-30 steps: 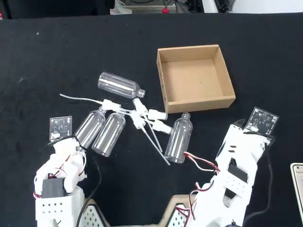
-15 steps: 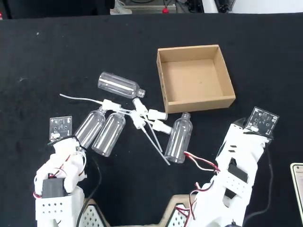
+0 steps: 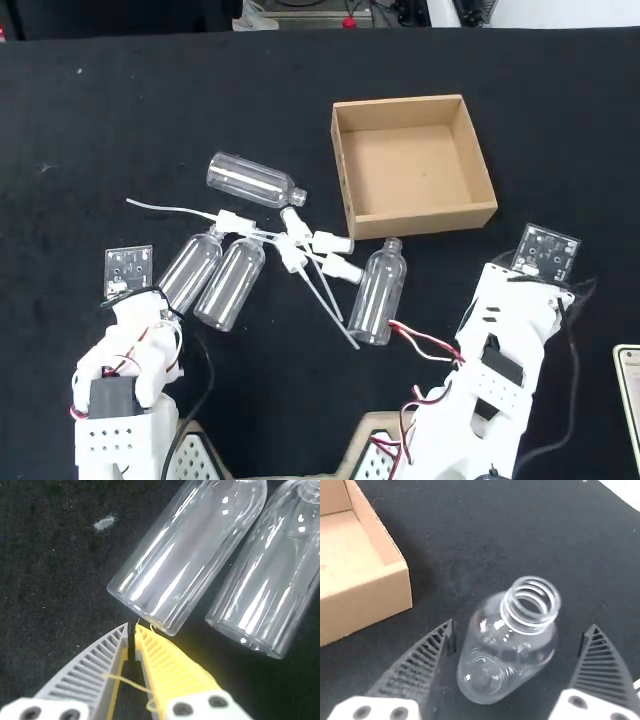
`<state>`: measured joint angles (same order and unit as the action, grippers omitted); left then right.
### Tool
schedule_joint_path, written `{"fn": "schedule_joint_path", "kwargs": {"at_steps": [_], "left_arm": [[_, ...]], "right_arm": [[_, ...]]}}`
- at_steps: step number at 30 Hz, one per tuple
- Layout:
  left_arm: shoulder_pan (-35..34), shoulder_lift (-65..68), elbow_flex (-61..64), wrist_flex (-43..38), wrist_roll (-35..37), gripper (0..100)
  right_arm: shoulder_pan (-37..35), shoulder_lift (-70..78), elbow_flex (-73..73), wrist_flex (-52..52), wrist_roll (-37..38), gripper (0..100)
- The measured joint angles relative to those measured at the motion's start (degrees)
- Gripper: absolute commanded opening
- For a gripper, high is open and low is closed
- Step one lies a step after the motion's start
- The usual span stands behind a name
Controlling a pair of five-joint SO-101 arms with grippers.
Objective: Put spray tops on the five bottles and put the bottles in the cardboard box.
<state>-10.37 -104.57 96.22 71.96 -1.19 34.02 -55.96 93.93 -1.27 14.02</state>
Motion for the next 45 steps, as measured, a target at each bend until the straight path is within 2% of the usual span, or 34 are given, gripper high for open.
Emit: {"fn": "schedule_joint_path", "kwargs": {"at_steps": [12, 16, 28, 38, 45], "left_arm": [[0.0, 0.0, 0.0, 0.0, 0.0, 3], [0.0, 0.0, 0.0, 0.0, 0.0, 3], [0.0, 0.0, 0.0, 0.0, 0.0, 3], [0.0, 0.0, 0.0, 0.0, 0.0, 3], [0.0, 0.0, 0.0, 0.0, 0.0, 3]], "right_arm": [[0.0, 0.0, -0.3, -0.1, 1.2, 36.6], [0.0, 0.0, -0.3, -0.1, 1.2, 30.5], [0.0, 0.0, -0.3, -0.3, 1.2, 31.0], [0.0, 0.0, -0.4, -0.3, 1.2, 15.1], [0.0, 0.0, -0.4, -0.4, -1.8, 13.1]]}}
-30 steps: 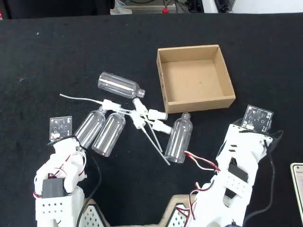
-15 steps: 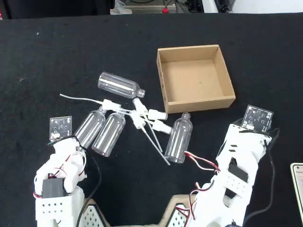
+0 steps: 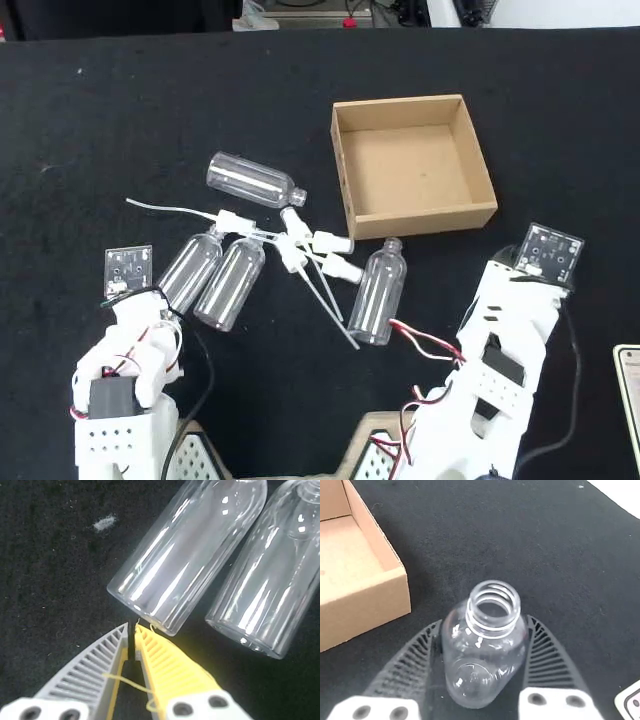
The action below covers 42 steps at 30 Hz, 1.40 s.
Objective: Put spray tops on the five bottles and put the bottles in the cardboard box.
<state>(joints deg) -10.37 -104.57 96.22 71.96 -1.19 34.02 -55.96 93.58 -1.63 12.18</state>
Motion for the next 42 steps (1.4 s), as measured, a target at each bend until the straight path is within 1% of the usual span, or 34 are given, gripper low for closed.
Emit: {"fn": "schedule_joint_path", "kwargs": {"at_steps": [3, 5, 8, 12, 14, 16, 19, 22, 26, 30, 33, 36, 38, 40, 42], "left_arm": [[0.0, 0.0, 0.0, -0.4, 0.0, 3], [0.0, 0.0, 0.0, -0.7, 0.0, 3], [0.0, 0.0, 0.0, -1.8, 0.0, 3], [0.0, 0.0, 0.0, -2.0, 0.0, 3], [0.0, 0.0, 0.0, -2.1, 0.0, 3], [0.0, 0.0, 0.0, -2.3, 0.0, 3], [0.0, 0.0, 0.0, -2.3, 0.0, 3], [-0.1, 0.0, 0.0, -2.3, 0.0, 3], [-0.3, 0.0, 0.0, -2.3, 0.0, 3], [-0.3, 0.0, 0.0, -2.3, 0.0, 3], [-0.4, 0.0, 0.0, -2.3, 0.0, 3], [-0.4, 0.0, 0.0, -2.6, 0.0, 3], [-0.4, 0.0, 0.0, -3.3, -0.1, 3], [-0.4, 0.0, 0.0, -5.7, -0.3, 3], [-0.4, 0.0, 0.0, -9.1, -3.3, 3]], "right_arm": [[0.0, 0.0, -1.1, 1.2, -0.2, 13.1], [0.0, 0.1, -5.2, 5.7, -0.4, 13.1], [0.0, 0.1, -14.8, 18.2, -2.7, 13.2], [-0.1, 0.1, -31.2, 40.7, -4.4, 13.3], [-2.8, 0.1, -39.2, 52.1, -4.6, 13.3], [-7.1, 0.1, -46.0, 61.3, -4.5, 13.3], [-15.6, 0.1, -52.1, 69.5, -4.6, 13.3], [-25.7, 0.1, -53.8, 72.5, -4.4, 13.3], [-39.1, 0.1, -53.8, 73.2, -4.3, 13.3], [-48.1, 0.1, -53.8, 73.2, -4.2, 13.3], [-51.4, 0.1, -53.8, 73.2, -2.4, 13.4], [-51.6, -1.2, -52.7, 73.2, -0.9, 13.4], [-51.8, -4.8, -49.5, 73.2, 0.3, 13.4], [-51.9, -10.5, -45.5, 73.2, 0.7, 13.3], [-51.9, -17.8, -41.2, 73.2, 0.8, 13.2]]}}
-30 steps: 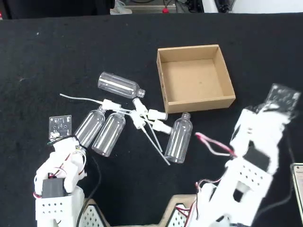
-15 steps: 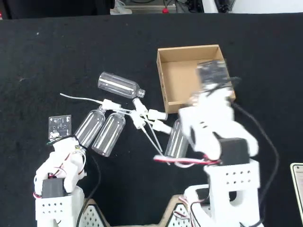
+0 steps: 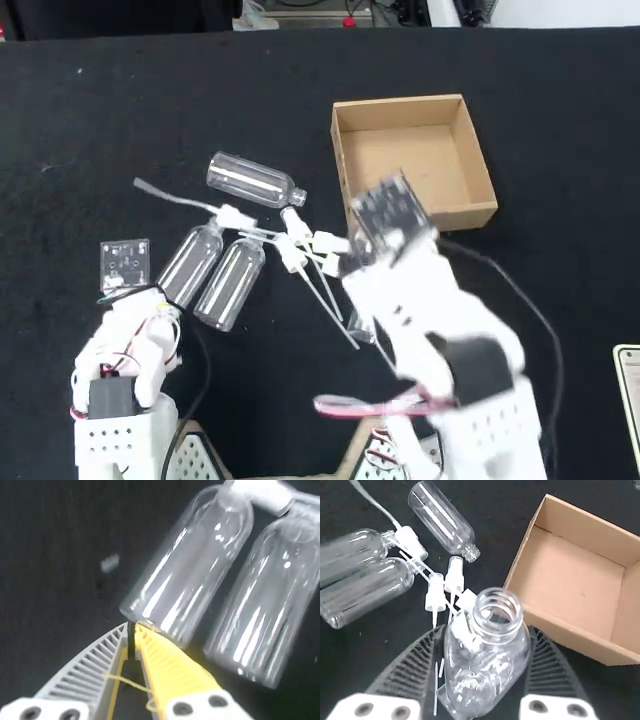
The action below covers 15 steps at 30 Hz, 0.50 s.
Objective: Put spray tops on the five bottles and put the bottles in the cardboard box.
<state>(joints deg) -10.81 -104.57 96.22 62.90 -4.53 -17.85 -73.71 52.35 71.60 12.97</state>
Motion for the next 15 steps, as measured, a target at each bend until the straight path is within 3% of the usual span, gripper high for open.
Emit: {"fn": "schedule_joint_path", "kwargs": {"at_steps": [6, 9, 15], "left_arm": [[0.1, 0.0, -2.1, -8.1, -18.0, 3], [0.1, 0.0, -5.5, -7.4, -17.2, 3], [0.1, 0.0, -15.8, 2.1, -15.6, 3]], "right_arm": [[-0.1, -18.0, 10.3, 0.0, -0.5, 13.2], [-0.2, -19.9, 12.9, 0.0, -3.3, 13.2], [-0.2, -21.6, 13.4, 0.0, -4.2, 13.1]]}}
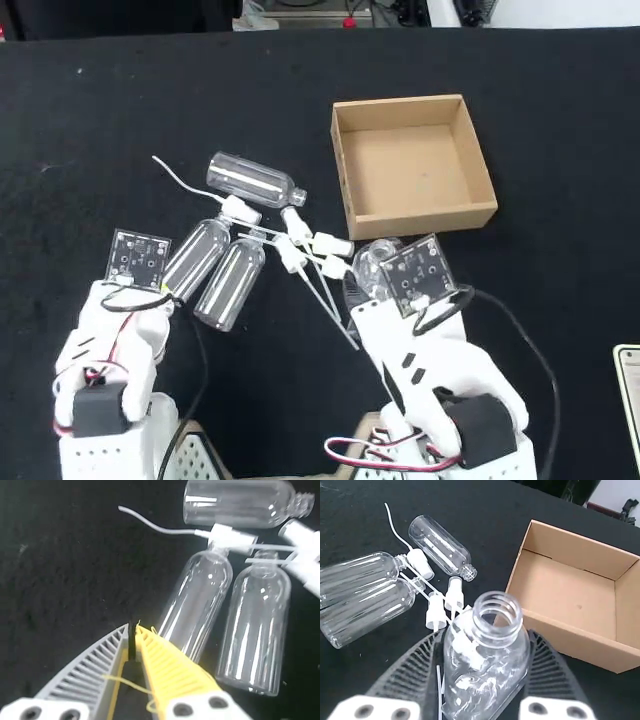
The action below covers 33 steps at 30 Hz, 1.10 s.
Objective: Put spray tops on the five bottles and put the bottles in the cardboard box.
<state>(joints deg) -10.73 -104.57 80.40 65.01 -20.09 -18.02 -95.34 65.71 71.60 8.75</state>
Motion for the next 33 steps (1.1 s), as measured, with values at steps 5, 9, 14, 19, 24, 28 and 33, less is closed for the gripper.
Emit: {"fn": "schedule_joint_path", "kwargs": {"at_steps": [5, 9, 14, 19, 24, 28, 33], "left_arm": [[0.0, 0.5, -9.8, -0.4, -2.9, 4], [0.0, 8.7, -14.9, -3.5, -3.4, 15], [0.0, 30.1, -23.1, -6.2, -3.5, 17], [0.0, 55.6, -37.1, -6.6, -3.1, 17], [0.0, 80.5, -52.2, -6.6, 1.9, 17], [0.0, 99.4, -64.8, -6.7, 10.9, 17], [0.0, 116.7, -78.1, -6.7, 22.2, 17]], "right_arm": [[0.0, 0.1, 1.9, 0.0, 0.0, 13.1], [0.0, 0.4, 3.2, -0.5, 0.0, 13.1], [0.0, 0.1, 3.2, -0.5, -0.1, 13.1], [0.0, 0.1, 3.2, -0.5, -0.1, 13.1], [0.0, 0.1, 3.2, -0.5, -0.1, 13.1], [0.0, 0.1, 3.2, -0.5, -0.1, 13.2], [0.0, 0.1, 3.2, -0.5, -0.1, 13.3]]}}
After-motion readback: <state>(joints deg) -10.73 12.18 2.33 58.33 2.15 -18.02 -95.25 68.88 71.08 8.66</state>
